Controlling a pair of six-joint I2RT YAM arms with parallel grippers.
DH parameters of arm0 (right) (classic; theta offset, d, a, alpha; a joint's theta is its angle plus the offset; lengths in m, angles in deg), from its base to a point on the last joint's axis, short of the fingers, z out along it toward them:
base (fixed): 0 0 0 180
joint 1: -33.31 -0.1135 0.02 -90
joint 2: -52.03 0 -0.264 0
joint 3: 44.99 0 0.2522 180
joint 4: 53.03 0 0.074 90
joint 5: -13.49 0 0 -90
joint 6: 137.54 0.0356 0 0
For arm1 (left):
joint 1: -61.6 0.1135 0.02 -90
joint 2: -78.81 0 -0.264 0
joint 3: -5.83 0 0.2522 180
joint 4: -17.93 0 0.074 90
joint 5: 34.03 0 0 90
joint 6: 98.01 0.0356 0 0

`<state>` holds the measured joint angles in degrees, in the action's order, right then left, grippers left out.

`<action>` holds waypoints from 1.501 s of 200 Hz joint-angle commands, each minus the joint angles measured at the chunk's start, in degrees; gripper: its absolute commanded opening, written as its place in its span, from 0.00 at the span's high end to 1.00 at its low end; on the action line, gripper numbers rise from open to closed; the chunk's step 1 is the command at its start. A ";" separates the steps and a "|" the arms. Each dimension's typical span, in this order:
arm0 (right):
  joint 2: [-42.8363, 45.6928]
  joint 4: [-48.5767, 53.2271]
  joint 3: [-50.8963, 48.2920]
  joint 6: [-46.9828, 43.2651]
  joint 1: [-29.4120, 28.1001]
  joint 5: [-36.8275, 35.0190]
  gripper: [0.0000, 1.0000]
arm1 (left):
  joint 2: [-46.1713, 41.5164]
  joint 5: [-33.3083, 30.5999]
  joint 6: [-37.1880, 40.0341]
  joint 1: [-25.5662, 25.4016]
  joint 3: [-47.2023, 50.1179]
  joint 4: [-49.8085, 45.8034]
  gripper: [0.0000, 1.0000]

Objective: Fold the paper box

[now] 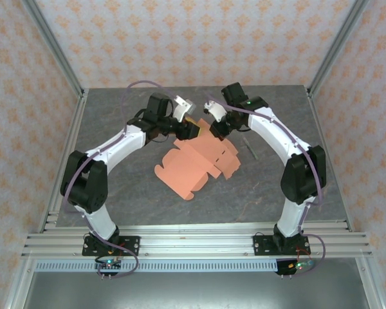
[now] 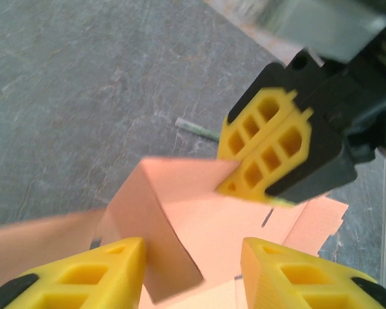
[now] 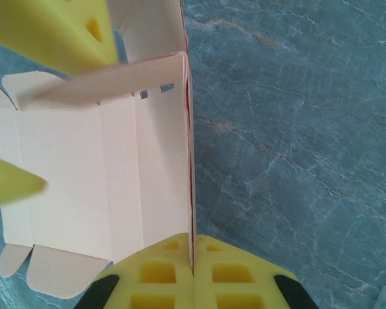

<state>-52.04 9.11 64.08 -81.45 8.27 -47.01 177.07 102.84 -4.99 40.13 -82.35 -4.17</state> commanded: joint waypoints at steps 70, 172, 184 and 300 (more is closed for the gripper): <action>1.02 -8.17 -3.91 -6.98 -8.47 -32.48 1.00 | -21.55 -29.18 -15.75 4.23 18.73 2.10 0.42; 5.95 -32.88 -18.66 -28.65 -11.04 -35.07 1.00 | -4.11 -26.36 -10.17 13.41 8.60 -3.53 0.40; 6.28 -35.30 -20.17 -30.56 -11.17 -35.29 1.00 | -0.56 -25.33 -8.73 13.46 5.91 -5.06 0.40; 5.67 -46.06 -25.93 -38.27 -11.05 -34.42 1.00 | 12.80 -12.63 -0.30 10.49 -3.76 -11.22 0.51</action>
<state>-47.10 -34.89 38.64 -118.82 -2.92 -81.68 188.19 89.03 -7.46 50.42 -84.27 -12.14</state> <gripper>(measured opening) 0.038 0.503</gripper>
